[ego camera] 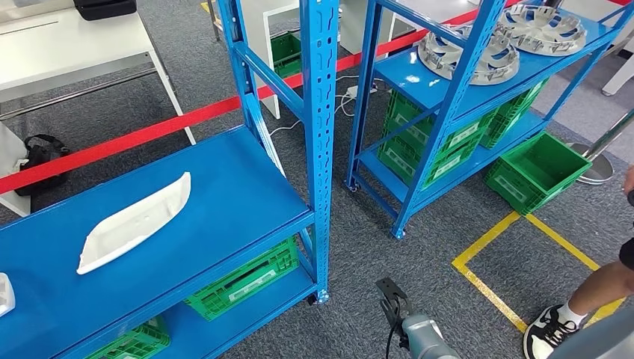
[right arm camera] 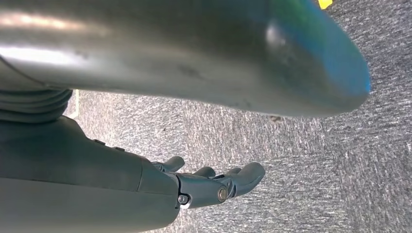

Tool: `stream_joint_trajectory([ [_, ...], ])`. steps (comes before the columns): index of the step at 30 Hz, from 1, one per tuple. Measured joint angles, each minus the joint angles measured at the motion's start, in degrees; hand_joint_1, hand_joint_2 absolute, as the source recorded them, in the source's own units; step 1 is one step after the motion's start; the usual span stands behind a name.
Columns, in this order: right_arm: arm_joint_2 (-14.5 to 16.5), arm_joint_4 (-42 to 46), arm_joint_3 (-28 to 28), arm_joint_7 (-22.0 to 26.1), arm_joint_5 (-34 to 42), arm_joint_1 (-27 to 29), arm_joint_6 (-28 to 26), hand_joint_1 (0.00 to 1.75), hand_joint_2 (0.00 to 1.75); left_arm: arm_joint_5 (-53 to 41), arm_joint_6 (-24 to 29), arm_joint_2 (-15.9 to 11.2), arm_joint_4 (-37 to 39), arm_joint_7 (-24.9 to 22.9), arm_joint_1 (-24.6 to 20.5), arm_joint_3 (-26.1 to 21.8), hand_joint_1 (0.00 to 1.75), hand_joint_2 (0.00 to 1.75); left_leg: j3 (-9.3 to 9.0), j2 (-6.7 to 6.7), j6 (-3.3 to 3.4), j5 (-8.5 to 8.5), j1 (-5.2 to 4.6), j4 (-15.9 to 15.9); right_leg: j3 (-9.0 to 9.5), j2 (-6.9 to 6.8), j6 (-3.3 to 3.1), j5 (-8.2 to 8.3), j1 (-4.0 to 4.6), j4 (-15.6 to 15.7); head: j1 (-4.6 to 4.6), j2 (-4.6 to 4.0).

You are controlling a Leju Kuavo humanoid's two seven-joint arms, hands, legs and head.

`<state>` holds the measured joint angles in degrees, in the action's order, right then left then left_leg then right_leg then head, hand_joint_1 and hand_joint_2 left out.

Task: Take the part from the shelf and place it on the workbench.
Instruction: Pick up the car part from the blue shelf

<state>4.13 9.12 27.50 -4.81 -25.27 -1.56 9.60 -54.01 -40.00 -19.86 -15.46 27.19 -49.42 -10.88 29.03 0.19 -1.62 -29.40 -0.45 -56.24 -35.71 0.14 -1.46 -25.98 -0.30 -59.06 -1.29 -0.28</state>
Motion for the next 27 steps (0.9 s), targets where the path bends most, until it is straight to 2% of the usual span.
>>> stream_joint_trajectory([
  [10, 0.03, 0.02, 0.26, -0.15, 0.09, -0.09, -0.49, 0.0, 0.0, -8.22, 18.21, 4.19, -0.71, -4.13, -0.01, 8.77, 0.0, 1.75, -0.01, -0.03, 0.01, 0.0, -0.03, -0.01, 0.05, 0.0, 0.06, 0.04, -0.02, 0.06, 0.0, 0.0],
  [20, 0.04, 0.01, 0.79, -0.1, 0.08, -0.08, -0.52, 0.0, 0.0, -9.3, 20.39, 6.17, -0.94, -4.45, -0.03, 13.04, 0.0, 1.75, -0.02, -0.01, 0.02, -0.01, -0.03, -0.01, 0.05, 0.02, 0.07, 0.04, -0.02, 0.08, 0.0, 0.0],
  [21, 0.04, 0.01, 0.85, -0.08, 0.07, -0.08, -0.52, 0.0, 0.0, -9.63, 20.88, 6.27, -0.95, -4.42, -0.04, 13.4, 0.02, 1.75, -0.02, -0.01, 0.02, -0.01, -0.03, -0.01, 0.05, 0.02, 0.07, 0.04, -0.02, 0.08, 0.0, 0.0],
  [23, 0.04, 0.01, 0.95, -0.07, 0.0, -0.08, -0.53, 0.0, 0.0, -10.53, 21.57, 6.5, -0.97, -4.58, -0.06, 14.36, 0.36, 1.75, -0.02, -0.02, 0.02, -0.01, -0.03, -0.01, 0.06, 0.01, 0.07, 0.04, -0.02, 0.08, 0.0, 0.0],
  [24, 0.04, 0.01, 0.99, -0.08, -0.05, -0.09, -0.54, 0.0, 0.0, -11.02, 21.71, 6.61, -0.97, -4.74, -0.07, 14.89, 0.4, 1.75, -0.02, -0.02, 0.02, -0.01, -0.03, -0.01, 0.06, 0.01, 0.07, 0.04, -0.02, 0.08, 0.0, 0.0],
  [25, 0.04, 0.0, 1.03, -0.09, -0.11, -0.08, -0.55, 0.0, 0.0, -11.46, 21.76, 6.71, -0.97, -4.94, -0.08, 15.45, 0.38, 1.75, -0.02, -0.02, 0.02, -0.01, -0.03, -0.01, 0.06, 0.01, 0.07, 0.04, -0.02, 0.08, 0.0, 0.0],
  [27, 0.04, 0.0, 1.09, -0.13, -0.2, -0.08, -0.57, 0.0, 0.0, -12.09, 21.76, 6.87, -0.95, -5.32, -0.12, 16.57, 0.05, 1.75, -0.02, -0.01, 0.02, -0.01, -0.03, -0.01, 0.06, 0.02, 0.07, 0.05, -0.02, 0.08, 0.0, 0.0],
])
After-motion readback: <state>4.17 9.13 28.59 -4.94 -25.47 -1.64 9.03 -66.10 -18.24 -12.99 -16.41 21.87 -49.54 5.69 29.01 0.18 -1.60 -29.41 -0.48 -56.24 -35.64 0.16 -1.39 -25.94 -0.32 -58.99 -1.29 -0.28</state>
